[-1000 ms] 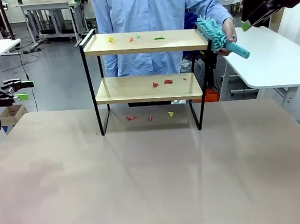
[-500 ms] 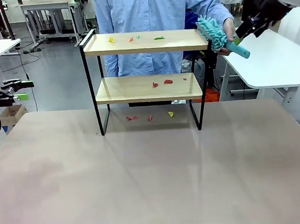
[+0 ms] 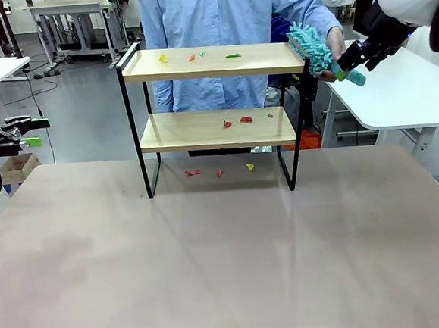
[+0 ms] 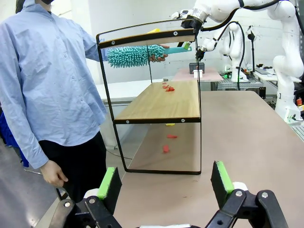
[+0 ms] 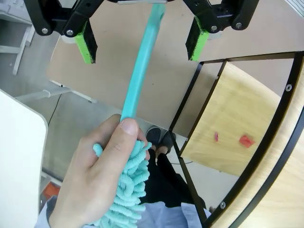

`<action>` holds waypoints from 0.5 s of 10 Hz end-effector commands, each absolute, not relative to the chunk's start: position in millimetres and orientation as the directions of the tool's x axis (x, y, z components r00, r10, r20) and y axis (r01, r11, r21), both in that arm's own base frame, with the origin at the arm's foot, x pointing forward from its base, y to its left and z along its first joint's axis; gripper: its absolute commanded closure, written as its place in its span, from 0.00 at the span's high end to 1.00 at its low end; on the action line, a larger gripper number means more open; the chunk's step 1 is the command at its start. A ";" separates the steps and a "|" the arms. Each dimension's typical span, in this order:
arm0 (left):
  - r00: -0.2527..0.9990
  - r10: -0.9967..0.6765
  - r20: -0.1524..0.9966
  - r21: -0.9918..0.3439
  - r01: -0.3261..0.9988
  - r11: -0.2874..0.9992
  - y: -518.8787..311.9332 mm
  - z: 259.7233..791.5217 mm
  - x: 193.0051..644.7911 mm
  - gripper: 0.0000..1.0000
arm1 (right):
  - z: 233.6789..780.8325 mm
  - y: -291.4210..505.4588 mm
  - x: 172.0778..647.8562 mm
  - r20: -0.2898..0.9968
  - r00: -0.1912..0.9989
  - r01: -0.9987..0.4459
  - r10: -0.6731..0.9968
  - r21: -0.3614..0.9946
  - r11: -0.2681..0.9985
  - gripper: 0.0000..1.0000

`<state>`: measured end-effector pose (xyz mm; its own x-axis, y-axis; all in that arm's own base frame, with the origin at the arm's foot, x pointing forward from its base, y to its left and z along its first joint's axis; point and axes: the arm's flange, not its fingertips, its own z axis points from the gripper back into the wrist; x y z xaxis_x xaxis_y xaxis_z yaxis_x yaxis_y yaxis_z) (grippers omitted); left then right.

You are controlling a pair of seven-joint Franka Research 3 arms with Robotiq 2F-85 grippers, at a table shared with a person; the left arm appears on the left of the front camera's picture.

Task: Clean the shelf.
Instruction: Pick up the Duster handed by the human.

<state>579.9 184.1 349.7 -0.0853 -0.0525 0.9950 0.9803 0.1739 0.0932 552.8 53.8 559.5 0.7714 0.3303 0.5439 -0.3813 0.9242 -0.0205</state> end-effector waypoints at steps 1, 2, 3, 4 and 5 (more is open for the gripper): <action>-0.096 -0.056 0.994 0.105 0.979 0.172 182.9 352.3 580.1 1.00 | 562.6 55.5 558.5 0.525 0.795 -0.344 0.305 -0.024 0.938 1.00; -0.096 -0.056 0.994 0.105 0.979 0.172 182.9 352.3 580.1 1.00 | 560.2 56.1 562.0 0.527 0.796 -0.340 0.297 -0.016 0.940 1.00; -0.096 -0.056 0.994 0.105 0.979 0.172 182.9 352.3 580.1 1.00 | 559.0 56.6 565.2 0.528 0.800 -0.331 0.285 -0.009 0.944 0.40; -0.096 -0.056 0.994 0.105 0.979 0.172 182.9 352.3 580.1 1.00 | 556.8 57.1 568.1 0.529 0.801 -0.326 0.279 -0.005 0.945 0.40; -0.096 -0.056 0.994 0.105 0.979 0.172 182.9 352.3 580.1 1.00 | 554.1 57.4 571.5 0.526 0.805 -0.322 0.275 -0.002 0.947 0.00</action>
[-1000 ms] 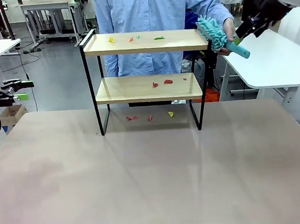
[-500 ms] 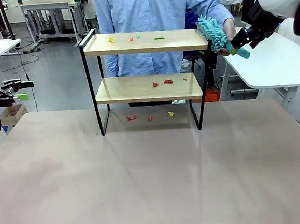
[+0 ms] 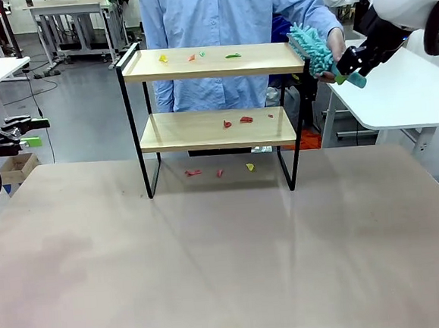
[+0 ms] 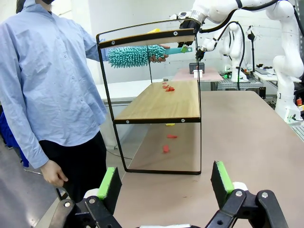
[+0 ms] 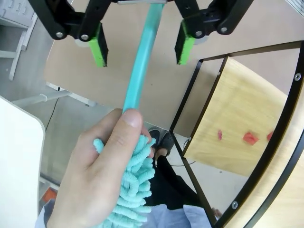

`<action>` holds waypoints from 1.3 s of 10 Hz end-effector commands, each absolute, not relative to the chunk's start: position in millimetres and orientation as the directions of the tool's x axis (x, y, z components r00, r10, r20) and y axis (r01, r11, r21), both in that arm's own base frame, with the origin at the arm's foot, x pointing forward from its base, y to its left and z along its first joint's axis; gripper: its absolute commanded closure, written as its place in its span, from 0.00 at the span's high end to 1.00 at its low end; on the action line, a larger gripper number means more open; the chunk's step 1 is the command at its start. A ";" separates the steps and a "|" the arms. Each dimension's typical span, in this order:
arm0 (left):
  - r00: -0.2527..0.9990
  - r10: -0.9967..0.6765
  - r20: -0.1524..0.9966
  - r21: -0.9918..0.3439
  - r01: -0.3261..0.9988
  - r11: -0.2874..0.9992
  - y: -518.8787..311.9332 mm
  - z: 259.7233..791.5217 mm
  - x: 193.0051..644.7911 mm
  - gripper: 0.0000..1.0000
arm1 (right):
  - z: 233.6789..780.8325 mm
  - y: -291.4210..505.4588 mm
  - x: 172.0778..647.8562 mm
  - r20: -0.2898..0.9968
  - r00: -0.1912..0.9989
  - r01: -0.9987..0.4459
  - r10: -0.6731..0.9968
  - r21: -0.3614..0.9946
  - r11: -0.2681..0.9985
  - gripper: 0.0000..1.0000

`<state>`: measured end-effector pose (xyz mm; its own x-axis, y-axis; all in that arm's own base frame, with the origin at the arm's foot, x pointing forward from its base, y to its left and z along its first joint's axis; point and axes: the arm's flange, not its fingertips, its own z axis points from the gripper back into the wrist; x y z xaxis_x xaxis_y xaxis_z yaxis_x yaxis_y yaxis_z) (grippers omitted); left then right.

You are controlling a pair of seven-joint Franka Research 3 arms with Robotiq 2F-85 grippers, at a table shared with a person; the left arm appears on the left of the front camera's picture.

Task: Clean the shelf.
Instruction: Pick up the Duster handed by the human.

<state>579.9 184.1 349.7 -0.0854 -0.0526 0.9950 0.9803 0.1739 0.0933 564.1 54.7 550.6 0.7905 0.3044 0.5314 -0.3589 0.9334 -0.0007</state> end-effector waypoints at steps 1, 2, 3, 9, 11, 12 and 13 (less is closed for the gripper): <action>-0.096 -0.056 0.994 0.105 0.979 0.172 182.9 352.3 580.1 1.00 | 551.8 57.8 575.2 0.527 0.805 -0.317 0.271 -0.002 0.948 0.35; -0.096 -0.056 0.994 0.105 0.979 0.172 182.9 352.3 580.1 1.00 | 549.9 58.1 577.4 0.528 0.805 -0.315 0.269 -0.004 0.949 0.00; -0.096 -0.056 0.994 0.105 0.979 0.172 182.9 352.3 580.1 1.00 | 556.2 56.9 570.5 0.527 0.807 -0.309 0.266 -0.006 0.951 0.00; -0.096 -0.056 0.994 0.105 0.979 0.172 182.9 352.3 580.1 1.00 | 576.5 55.8 551.9 0.509 0.831 -0.249 0.223 -0.019 0.968 0.00; -0.096 -0.056 0.994 0.105 0.979 0.172 182.9 352.3 580.1 1.00 | 570.4 52.6 554.3 0.506 0.837 -0.231 0.210 -0.021 0.973 0.00; -0.096 -0.056 0.994 0.105 0.979 0.172 182.9 352.3 580.1 1.00 | 569.5 52.6 553.6 0.554 0.802 -0.249 0.222 -0.027 0.968 0.00; -0.096 -0.056 0.994 0.105 0.979 0.172 182.9 352.3 580.1 1.00 | 573.8 51.4 555.1 0.517 0.823 -0.275 0.237 -0.002 0.961 0.00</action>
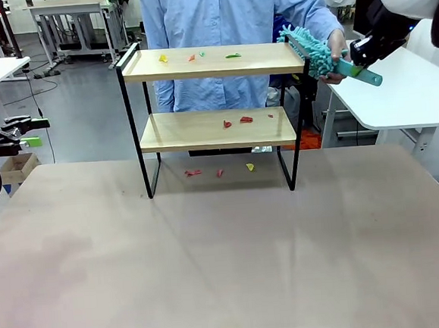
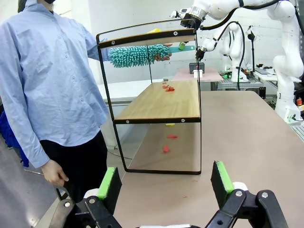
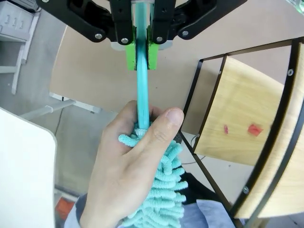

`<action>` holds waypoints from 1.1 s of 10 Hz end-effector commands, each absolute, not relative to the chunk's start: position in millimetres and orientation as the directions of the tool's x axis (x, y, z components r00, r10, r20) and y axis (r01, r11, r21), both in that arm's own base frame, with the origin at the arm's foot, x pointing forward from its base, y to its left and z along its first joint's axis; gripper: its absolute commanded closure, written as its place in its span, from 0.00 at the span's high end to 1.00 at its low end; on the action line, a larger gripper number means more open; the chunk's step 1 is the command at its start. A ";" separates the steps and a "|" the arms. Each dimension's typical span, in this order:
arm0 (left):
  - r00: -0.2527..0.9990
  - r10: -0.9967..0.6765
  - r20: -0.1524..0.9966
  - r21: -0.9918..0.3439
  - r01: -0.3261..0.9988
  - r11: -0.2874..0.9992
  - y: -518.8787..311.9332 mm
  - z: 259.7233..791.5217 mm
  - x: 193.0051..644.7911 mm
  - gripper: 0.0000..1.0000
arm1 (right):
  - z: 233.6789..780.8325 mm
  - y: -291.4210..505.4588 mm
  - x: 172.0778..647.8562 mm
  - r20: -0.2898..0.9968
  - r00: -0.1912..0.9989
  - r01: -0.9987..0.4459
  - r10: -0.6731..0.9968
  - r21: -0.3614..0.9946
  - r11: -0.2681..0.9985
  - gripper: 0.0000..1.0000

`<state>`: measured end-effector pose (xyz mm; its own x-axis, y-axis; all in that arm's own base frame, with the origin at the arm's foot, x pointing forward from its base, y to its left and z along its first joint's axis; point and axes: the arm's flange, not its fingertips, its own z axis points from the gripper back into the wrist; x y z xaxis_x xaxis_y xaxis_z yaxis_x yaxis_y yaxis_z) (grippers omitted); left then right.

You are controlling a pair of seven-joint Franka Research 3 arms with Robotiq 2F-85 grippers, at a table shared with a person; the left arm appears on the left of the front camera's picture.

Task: Clean the shelf.
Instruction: Pick up the Duster handed by the human, then clean the specific section of the Shelf indicated by the human with the Duster.

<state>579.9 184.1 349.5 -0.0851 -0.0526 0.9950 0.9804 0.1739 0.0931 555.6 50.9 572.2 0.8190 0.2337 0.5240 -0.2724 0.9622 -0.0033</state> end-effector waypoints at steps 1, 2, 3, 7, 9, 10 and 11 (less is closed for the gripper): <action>-0.096 -0.056 0.994 0.105 0.979 0.172 182.9 352.3 580.1 1.00 | 573.8 51.4 555.1 0.517 0.823 -0.275 0.237 -0.002 0.961 0.00; -0.096 -0.056 0.994 0.105 0.979 0.172 182.9 352.3 580.1 1.00 | 573.8 51.4 555.1 0.517 0.823 -0.275 0.237 -0.002 0.961 0.00; -0.096 -0.056 0.994 0.105 0.979 0.172 182.9 352.3 580.1 1.00 | 573.8 51.4 555.1 0.517 0.823 -0.275 0.237 -0.002 0.961 0.00; -0.096 -0.056 0.994 0.105 0.979 0.172 182.9 352.3 580.1 1.00 | 573.8 51.4 555.1 0.517 0.823 -0.275 0.237 -0.002 0.961 0.00; -0.096 -0.056 0.994 0.105 0.979 0.172 182.9 352.3 580.1 1.00 | 573.8 51.4 555.1 0.517 0.823 -0.275 0.237 -0.002 0.961 0.00; -0.096 -0.056 0.994 0.105 0.979 0.172 182.9 352.3 580.1 1.00 | 573.8 51.4 555.1 0.517 0.823 -0.275 0.237 -0.002 0.961 0.00; -0.096 -0.056 0.994 0.105 0.979 0.172 182.9 352.3 580.1 1.00 | 573.8 51.4 555.1 0.517 0.823 -0.275 0.237 -0.002 0.961 0.00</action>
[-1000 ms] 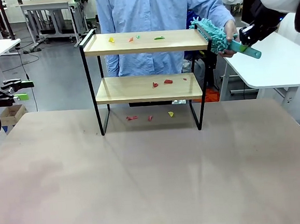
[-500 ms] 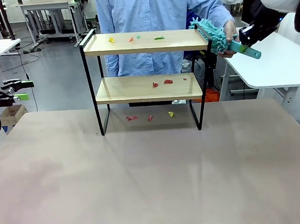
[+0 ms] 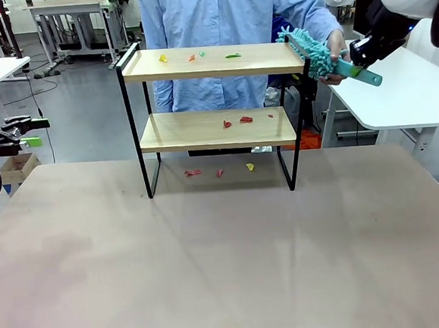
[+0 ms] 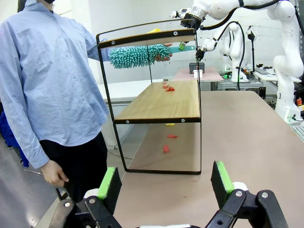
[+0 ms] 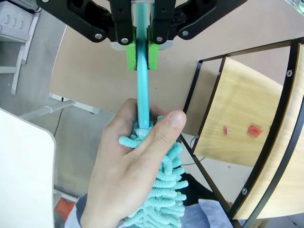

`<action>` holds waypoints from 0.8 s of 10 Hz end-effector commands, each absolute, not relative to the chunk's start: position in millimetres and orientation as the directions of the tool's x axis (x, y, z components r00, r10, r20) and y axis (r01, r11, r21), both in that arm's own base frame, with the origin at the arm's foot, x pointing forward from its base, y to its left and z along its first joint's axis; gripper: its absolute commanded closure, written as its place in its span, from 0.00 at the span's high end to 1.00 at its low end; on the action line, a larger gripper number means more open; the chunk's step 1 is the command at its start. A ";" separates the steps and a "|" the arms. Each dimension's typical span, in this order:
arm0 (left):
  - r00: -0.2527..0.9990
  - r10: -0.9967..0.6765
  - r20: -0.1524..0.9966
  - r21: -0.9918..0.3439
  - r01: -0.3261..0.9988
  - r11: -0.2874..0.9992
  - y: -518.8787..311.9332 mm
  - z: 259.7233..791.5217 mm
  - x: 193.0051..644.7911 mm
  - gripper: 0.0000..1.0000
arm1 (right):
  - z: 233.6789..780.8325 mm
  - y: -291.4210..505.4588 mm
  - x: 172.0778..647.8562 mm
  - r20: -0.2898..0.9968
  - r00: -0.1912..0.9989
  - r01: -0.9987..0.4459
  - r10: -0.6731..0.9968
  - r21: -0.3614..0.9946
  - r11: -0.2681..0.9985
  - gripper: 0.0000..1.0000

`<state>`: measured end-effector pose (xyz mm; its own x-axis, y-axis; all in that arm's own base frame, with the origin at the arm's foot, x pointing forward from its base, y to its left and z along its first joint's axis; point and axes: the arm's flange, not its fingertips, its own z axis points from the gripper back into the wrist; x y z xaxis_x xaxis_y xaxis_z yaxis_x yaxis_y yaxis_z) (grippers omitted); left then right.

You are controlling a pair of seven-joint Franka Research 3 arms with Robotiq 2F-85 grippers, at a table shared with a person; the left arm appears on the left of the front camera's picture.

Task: Clean the shelf.
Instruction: Clean the specific section of the Shelf indicated by the human with the Duster.

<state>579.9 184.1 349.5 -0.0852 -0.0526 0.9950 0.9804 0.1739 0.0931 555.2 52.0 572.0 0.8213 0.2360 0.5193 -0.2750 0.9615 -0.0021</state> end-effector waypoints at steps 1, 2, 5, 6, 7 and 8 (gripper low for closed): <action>-0.096 -0.056 0.994 0.105 0.979 0.172 182.9 352.3 580.1 1.00 | 572.1 52.0 555.2 0.520 0.821 -0.275 0.236 -0.002 0.961 0.12; -0.096 -0.056 0.994 0.105 0.979 0.172 182.9 352.3 580.1 1.00 | 576.7 44.7 541.8 0.483 0.829 -0.312 0.281 -0.017 0.950 0.12; -0.096 -0.056 0.994 0.105 0.979 0.172 182.9 352.3 580.1 1.00 | 585.9 26.3 505.7 0.374 0.827 -0.427 0.420 -0.069 0.902 0.12; -0.096 -0.056 0.994 0.105 0.979 0.172 182.9 352.3 580.1 1.00 | 588.1 21.5 495.7 0.331 0.825 -0.453 0.457 -0.095 0.887 0.12; -0.096 -0.056 0.994 0.105 0.979 0.172 182.9 352.3 580.1 1.00 | 593.3 14.7 485.8 0.286 0.827 -0.468 0.484 -0.125 0.875 0.12; -0.096 -0.056 0.994 0.105 0.979 0.172 182.9 352.3 580.1 1.00 | 597.5 8.8 475.3 0.228 0.826 -0.500 0.515 -0.125 0.857 0.12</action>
